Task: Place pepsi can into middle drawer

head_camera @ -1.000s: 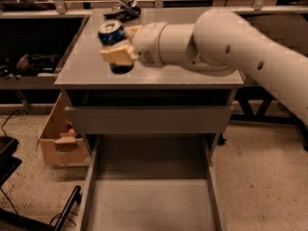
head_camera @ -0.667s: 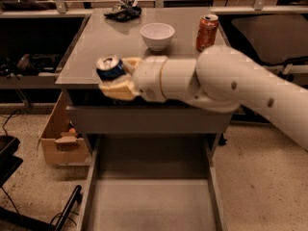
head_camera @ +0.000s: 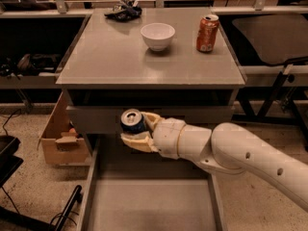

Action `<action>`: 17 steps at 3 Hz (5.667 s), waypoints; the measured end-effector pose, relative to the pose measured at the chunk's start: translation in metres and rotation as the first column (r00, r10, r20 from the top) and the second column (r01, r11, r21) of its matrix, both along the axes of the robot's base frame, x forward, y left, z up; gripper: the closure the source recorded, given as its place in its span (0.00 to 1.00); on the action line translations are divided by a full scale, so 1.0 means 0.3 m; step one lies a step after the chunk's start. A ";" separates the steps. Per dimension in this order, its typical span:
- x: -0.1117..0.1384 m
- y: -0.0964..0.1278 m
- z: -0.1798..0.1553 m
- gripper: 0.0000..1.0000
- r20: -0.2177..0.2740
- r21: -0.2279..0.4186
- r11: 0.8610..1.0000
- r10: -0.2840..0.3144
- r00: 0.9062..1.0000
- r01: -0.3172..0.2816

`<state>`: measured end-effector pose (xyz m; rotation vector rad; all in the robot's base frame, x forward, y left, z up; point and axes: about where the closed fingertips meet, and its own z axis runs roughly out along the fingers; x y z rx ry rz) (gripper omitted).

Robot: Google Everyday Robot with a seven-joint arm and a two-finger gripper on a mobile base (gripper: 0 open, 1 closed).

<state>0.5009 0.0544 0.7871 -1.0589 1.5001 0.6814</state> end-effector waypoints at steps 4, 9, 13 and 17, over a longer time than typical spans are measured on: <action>0.087 -0.072 -0.362 1.00 -0.078 0.087 0.996 -0.003 0.997 0.010; 0.133 0.156 -1.224 1.00 -0.089 0.122 0.973 0.206 0.975 -0.194; 0.131 0.161 -1.234 0.05 -0.094 0.127 0.973 0.205 0.974 -0.193; -0.182 -0.010 -1.041 0.00 -0.385 0.036 0.959 0.271 0.882 -0.280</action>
Offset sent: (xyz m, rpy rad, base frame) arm 0.0141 -0.0265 -0.0584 0.0374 0.0157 -0.0242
